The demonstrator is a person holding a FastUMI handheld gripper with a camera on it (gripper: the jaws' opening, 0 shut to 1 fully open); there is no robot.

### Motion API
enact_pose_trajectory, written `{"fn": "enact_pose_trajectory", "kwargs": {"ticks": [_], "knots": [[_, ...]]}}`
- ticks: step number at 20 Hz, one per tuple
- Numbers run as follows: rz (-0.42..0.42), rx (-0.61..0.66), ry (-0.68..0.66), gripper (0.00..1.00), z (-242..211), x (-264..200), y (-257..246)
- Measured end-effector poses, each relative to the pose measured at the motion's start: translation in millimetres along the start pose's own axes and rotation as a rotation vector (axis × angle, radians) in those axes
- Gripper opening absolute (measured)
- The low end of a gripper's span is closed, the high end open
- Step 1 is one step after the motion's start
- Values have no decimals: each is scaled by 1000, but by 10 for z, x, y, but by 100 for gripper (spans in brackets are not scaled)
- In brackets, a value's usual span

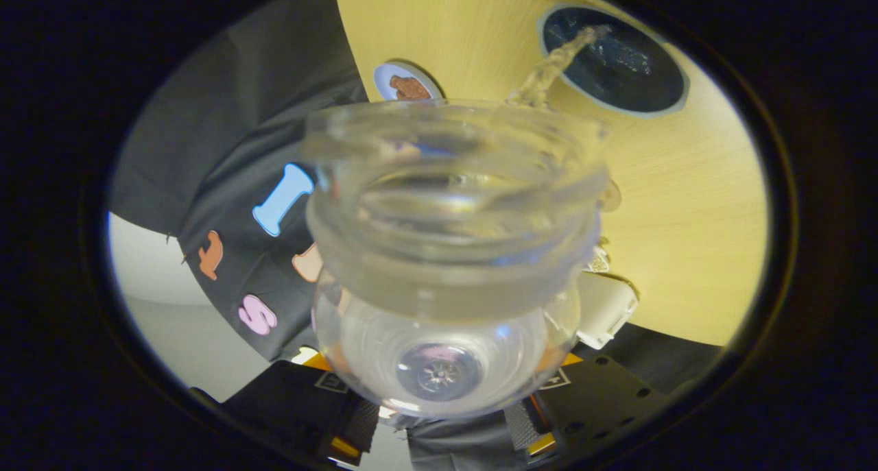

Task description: Take the bottle from table, then pour the juice into the cup, finally place the bottle on the coaster

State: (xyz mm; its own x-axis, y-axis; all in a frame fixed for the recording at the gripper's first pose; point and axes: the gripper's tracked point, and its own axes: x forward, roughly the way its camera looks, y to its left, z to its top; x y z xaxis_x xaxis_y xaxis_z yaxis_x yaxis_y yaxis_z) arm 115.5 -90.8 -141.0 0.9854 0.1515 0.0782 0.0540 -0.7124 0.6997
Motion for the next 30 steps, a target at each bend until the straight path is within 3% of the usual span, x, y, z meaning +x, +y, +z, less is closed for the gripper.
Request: {"fn": "enact_pose_trajectory", "kwargs": {"ticks": [12,30], "knots": [[18,84,23,100,-35,-57,118],[128,219,19,100,55,-90,390]]}}
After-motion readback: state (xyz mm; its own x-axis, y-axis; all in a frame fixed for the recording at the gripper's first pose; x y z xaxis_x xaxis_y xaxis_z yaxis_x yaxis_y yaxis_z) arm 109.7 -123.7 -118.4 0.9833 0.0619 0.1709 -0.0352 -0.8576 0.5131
